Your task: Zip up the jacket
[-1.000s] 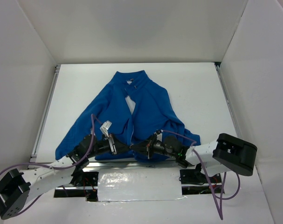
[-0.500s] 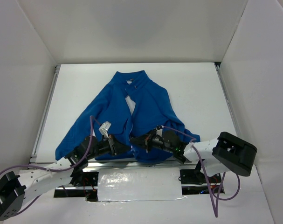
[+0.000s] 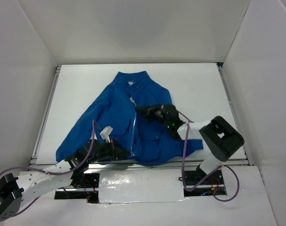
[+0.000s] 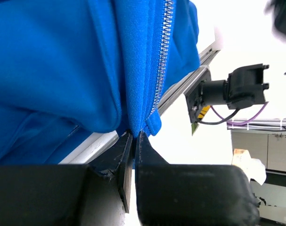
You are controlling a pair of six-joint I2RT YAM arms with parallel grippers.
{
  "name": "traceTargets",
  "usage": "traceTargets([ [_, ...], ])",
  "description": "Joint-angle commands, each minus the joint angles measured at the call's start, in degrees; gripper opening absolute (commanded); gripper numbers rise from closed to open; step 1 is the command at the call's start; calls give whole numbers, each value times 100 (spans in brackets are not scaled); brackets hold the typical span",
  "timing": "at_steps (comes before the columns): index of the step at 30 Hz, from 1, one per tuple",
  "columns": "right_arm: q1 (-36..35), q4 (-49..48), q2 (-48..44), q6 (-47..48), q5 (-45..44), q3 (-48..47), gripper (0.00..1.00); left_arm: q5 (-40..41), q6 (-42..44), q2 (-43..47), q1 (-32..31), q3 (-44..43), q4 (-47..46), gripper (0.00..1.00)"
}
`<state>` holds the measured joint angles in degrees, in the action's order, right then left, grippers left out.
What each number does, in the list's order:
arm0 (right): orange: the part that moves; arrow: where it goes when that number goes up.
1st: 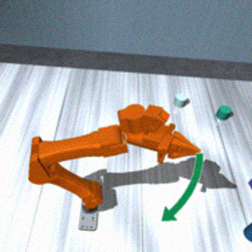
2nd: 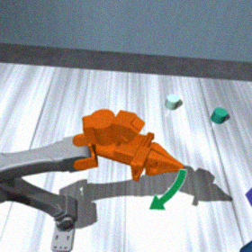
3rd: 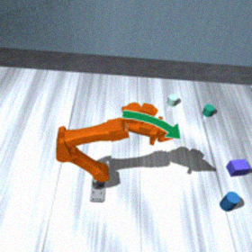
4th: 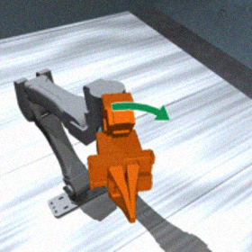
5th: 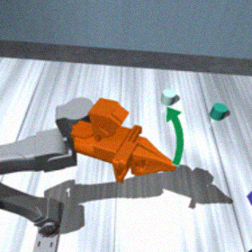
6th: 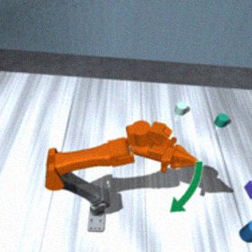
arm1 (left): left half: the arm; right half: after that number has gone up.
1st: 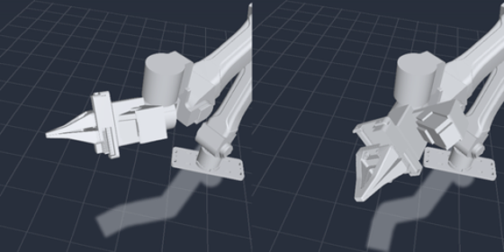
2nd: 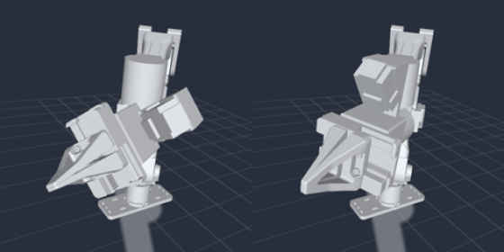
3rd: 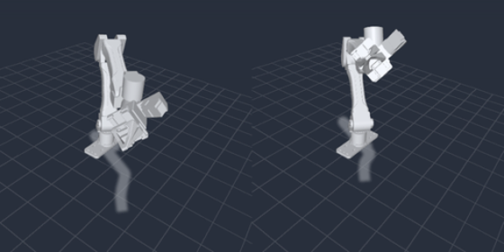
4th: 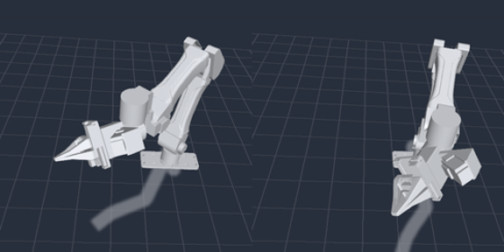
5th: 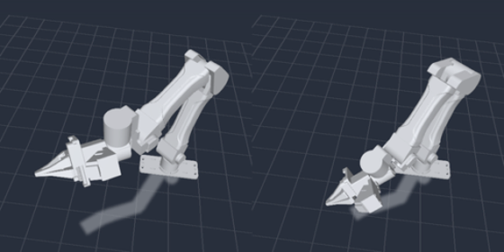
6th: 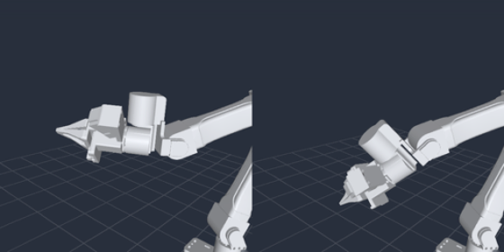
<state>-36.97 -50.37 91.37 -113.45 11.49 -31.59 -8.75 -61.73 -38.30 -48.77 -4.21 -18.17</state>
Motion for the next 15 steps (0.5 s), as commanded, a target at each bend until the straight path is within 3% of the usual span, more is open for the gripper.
traceTargets([
  [1,559,16,423,226,-175,-943,0,-197,4,104,-176,192,613,0],
  [7,1113,1123,1224,1017,266,-2745,0,23,-32,157,-273,210,754,0],
  [12,1596,1407,2234,1587,898,-4344,0,181,-40,-124,-387,210,614,0],
  [15,2025,1723,2972,2212,1679,-6175,0,461,-93,-370,-501,271,369,0],
])
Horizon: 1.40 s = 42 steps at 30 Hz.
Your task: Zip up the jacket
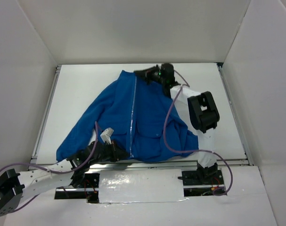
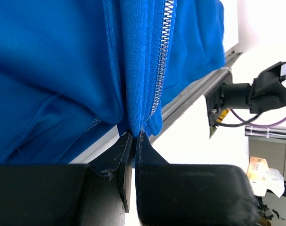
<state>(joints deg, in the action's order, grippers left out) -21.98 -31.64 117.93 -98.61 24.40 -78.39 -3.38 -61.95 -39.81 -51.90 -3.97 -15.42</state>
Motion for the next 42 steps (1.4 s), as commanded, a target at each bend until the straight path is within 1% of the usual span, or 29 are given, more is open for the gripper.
traceTargets([
  [1,606,-80,475,816,581,-1860,0,-23,-71,-290,-206,256,22,0],
  [3,773,183,887,1044,1037,-2642,0,135,-97,-483,-276,247,-40,0],
  [4,852,489,1003,1150,1136,-3395,0,205,-115,-553,-303,247,-101,0],
  [5,957,796,1108,1455,1206,-3837,0,293,-141,-658,-347,239,-136,0],
  [6,993,1200,1344,1641,1268,-4372,0,311,-150,-720,-356,230,-163,0],
  [7,1028,1900,1451,1817,1251,-5317,0,311,-168,-791,-382,221,-198,0],
  [8,1072,2133,1548,2080,1216,-5701,0,311,-177,-939,-408,186,-242,0],
  [10,1116,2337,1654,2170,1181,-6282,0,531,-194,-1124,-470,116,-277,0],
  [13,1187,2197,1365,2336,1181,-5961,0,592,-89,-1616,-532,-182,-391,0],
  [15,1196,2284,1242,2495,1163,-5776,0,610,-54,-1775,-602,-280,-549,0],
  [17,1187,2294,1259,2583,1242,-5819,0,663,-27,-1986,-672,-394,-576,0],
  [19,1213,2408,1346,2636,1269,-6056,0,768,-45,-2152,-699,-447,-541,0],
  [22,1266,2382,1321,2680,1278,-6267,0,838,-141,-2302,-760,-403,-672,0],
  [24,1284,2346,1250,2741,1242,-6241,0,917,-203,-2399,-795,-412,-690,0],
  [27,1292,2172,1145,2856,1347,-6023,0,988,-186,-2461,-804,-587,-454,0],
  [28,1292,2153,1145,2838,1391,-6004,5,1014,-107,-2470,-804,-770,-218,11],
  [29,1310,2136,1188,2838,1487,-6047,19,1049,-80,-2470,-804,-877,-59,24],
  [30,1327,2135,1206,2830,1532,-6083,27,1093,-19,-2453,-796,-973,99,33],
  [31,1362,2144,1224,2812,1567,-6118,44,1198,25,-2383,-795,-1166,388,46],
  [33,1406,2153,1163,2812,1602,-6153,52,1339,69,-2277,-804,-1360,749,62],
  [34,1468,2179,1127,2838,1603,-6171,63,1505,95,-2137,-796,-1587,1151,82],
  [35,1494,2214,1084,2847,1603,-6197,68,1602,96,-2058,-795,-1711,1381,95],
  [36,1521,2249,996,2864,1611,-6232,70,1682,131,-1909,-795,-1974,1610,99],
  [37,1573,2302,943,2899,1611,-6267,71,1769,131,-1838,-795,-2116,2169,99],
  [38,1661,2433,899,2935,1611,-6337,71,1979,131,-1759,-795,-2265,2453,99],
  [39,1696,2521,759,3039,1594,-6364,82,2103,105,-1610,-795,-2580,2743,99],
  [40,1775,2679,662,3145,1576,-6399,92,2252,87,-1539,-804,-2748,3338,99],
  [41,1811,3098,557,3294,1559,-6443,96,2637,9,-1425,-796,-2941,3657,99],
  [42,1828,3398,225,3652,1472,-6417,100,2858,-27,-1381,-769,-3326,3973,99],
])
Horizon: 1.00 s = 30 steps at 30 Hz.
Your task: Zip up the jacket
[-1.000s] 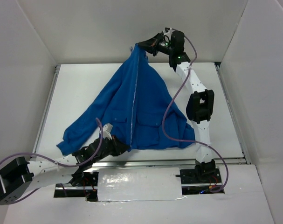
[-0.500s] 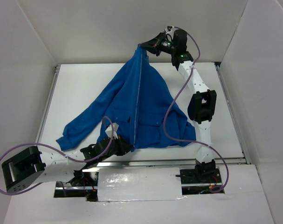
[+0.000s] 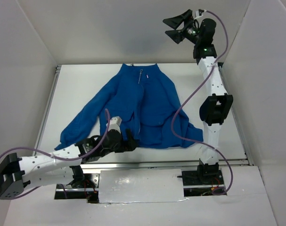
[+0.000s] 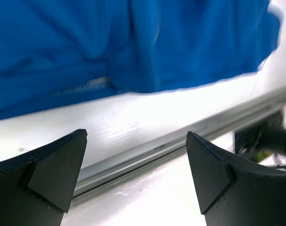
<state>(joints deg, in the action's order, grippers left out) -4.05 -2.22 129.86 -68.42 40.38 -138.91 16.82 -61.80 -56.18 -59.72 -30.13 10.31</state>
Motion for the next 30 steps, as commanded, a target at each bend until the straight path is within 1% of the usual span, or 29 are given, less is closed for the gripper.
traceTargets([
  [1,62,790,-1180,881,-223,-304,100,1049,-69,283,48,-905,1700,99],
  [2,63,1559,-1435,1188,-389,-112,100,1434,-86,318,118,-1107,2207,99],
  [3,54,1871,-2047,1844,-817,56,100,1586,-69,319,363,-1509,2430,99],
  [4,10,2466,-2392,2128,-1074,536,100,1692,-25,319,530,-1679,2754,99],
  [5,-7,2689,-2752,2653,-1320,836,100,1806,158,310,732,-2020,2853,99],
  [6,-16,2831,-3130,2902,-1505,1153,100,1833,238,310,1204,-2188,2976,99],
  [7,-16,3085,-3908,3088,-1811,1895,100,1816,334,310,1461,-2347,3056,99],
  [8,-34,3148,-4325,3403,-1945,2312,100,1720,553,336,1751,-2627,3143,99],
  [9,-34,3166,-4738,3545,-2042,2707,100,1676,659,345,2241,-2769,3162,99],
  [10,-43,3201,-5551,3651,-2234,3512,100,1649,826,406,2437,-3040,3188,99],
  [11,-51,3245,-5934,3782,-2323,3894,100,1745,915,415,2744,-3182,3275,99],
  [12,-60,3315,-6312,3810,-2463,4194,100,1807,1029,433,2877,-3314,3302,99],
  [13,-69,3429,-7020,3845,-2578,4797,100,1868,1169,450,2983,-3585,3346,99],
  [15,-78,3561,-7709,3915,-2771,5372,100,2183,1267,468,3168,-3868,3652,100],
  [16,-87,3701,-8348,3950,-2964,5836,100,2298,1424,477,3186,-3973,3715,99],
  [18,-78,3842,-8940,4073,-3149,6399,100,2675,1548,599,3195,-4228,3951,99],
  [19,-87,4060,-9196,4126,-3229,6525,100,2799,1609,661,3195,-4264,4014,99],
  [20,-104,4167,-9651,4214,-3438,6648,100,2931,1697,818,3195,-4308,4093,99],
  [21,-539,4177,-9934,4162,-3754,7041,100,3098,1741,915,3195,-4317,4233,99],
  [23,-894,4167,-10627,4179,-4054,7333,100,3187,1978,1223,3195,-4256,4287,99],
  [25,-1000,4413,-10876,4188,-4371,7562,100,3344,2136,1512,3195,-4177,4461,99],
  [27,-1158,4423,-11174,4162,-4634,7834,100,3476,2216,1671,3195,-4098,4611,99],
  [29,-1501,4467,-11263,4179,-4802,7923,100,3731,2260,1856,3195,-3940,4892,99],
  [30,-1650,4528,-11316,4171,-5116,7976,100,3819,2243,1918,3195,-3878,4989,99],
])
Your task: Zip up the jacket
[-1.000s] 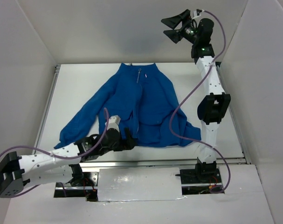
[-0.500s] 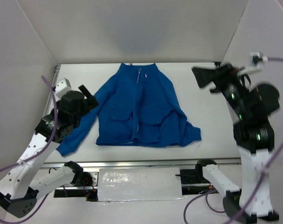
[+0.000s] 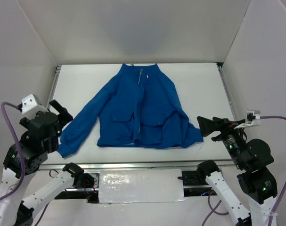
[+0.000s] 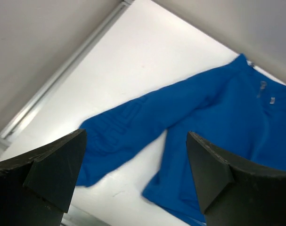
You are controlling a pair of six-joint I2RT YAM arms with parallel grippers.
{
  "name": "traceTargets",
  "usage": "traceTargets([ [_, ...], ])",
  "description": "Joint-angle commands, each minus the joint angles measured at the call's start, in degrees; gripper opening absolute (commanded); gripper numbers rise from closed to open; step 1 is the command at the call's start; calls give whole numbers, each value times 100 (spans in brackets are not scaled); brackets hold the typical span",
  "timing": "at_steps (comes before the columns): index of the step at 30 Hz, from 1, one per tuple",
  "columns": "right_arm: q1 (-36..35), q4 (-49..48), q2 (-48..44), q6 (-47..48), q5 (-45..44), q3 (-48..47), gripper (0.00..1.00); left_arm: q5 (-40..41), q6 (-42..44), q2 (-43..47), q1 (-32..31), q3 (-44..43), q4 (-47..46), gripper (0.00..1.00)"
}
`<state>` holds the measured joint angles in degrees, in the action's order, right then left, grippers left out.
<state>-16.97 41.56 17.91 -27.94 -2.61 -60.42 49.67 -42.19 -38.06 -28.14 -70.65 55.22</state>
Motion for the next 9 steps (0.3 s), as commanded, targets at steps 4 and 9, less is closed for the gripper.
traceTargets([
  [4,-1027,309,37,79,-1505,145,100,307,177,580,28,570,578,99],
  [9,-1186,256,291,61,-1471,206,100,236,45,529,28,684,586,99],
])
